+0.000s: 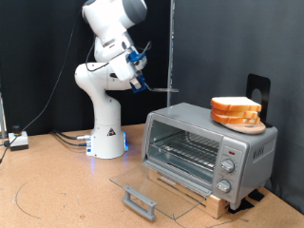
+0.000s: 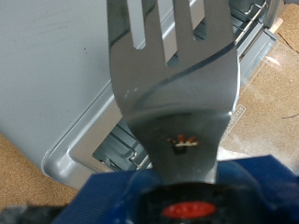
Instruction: Make a piece of toast with the oven
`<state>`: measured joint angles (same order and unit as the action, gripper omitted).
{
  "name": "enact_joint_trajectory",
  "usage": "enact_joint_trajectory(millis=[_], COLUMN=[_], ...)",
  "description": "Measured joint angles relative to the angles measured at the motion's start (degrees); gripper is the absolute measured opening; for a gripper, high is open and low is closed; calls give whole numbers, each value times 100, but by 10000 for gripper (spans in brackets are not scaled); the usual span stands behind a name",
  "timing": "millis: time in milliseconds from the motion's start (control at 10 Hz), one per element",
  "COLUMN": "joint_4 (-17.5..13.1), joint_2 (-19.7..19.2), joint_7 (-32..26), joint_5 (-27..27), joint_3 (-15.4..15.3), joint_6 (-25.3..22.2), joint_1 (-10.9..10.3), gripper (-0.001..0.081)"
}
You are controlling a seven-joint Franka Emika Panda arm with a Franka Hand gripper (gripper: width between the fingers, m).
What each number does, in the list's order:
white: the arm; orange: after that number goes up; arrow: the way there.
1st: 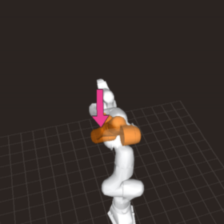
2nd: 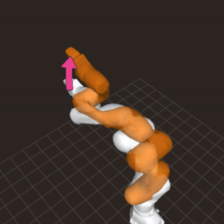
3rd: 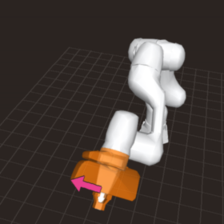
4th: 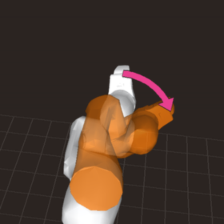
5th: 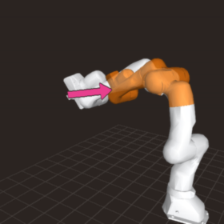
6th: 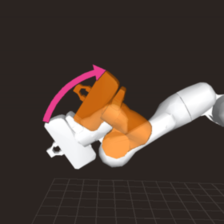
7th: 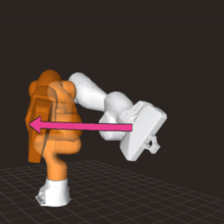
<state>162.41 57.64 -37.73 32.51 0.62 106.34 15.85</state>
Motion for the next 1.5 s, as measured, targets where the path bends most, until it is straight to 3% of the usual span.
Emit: enact_joint_trajectory(millis=[200, 500, 1000, 1500], joint_4=[-44, -94, -315, -381], joint_2=[-15, -205, -887, -1298], joint_7=[7, 494, 716, 810], joint_5=[-183, -263, 284, 1084], joint_3=[-160, -855, -1356, -2001], joint_6=[48, 868, 1077, 1806], joint_1=[0, 9, -115, -305], gripper=[464, 464, 464, 464])
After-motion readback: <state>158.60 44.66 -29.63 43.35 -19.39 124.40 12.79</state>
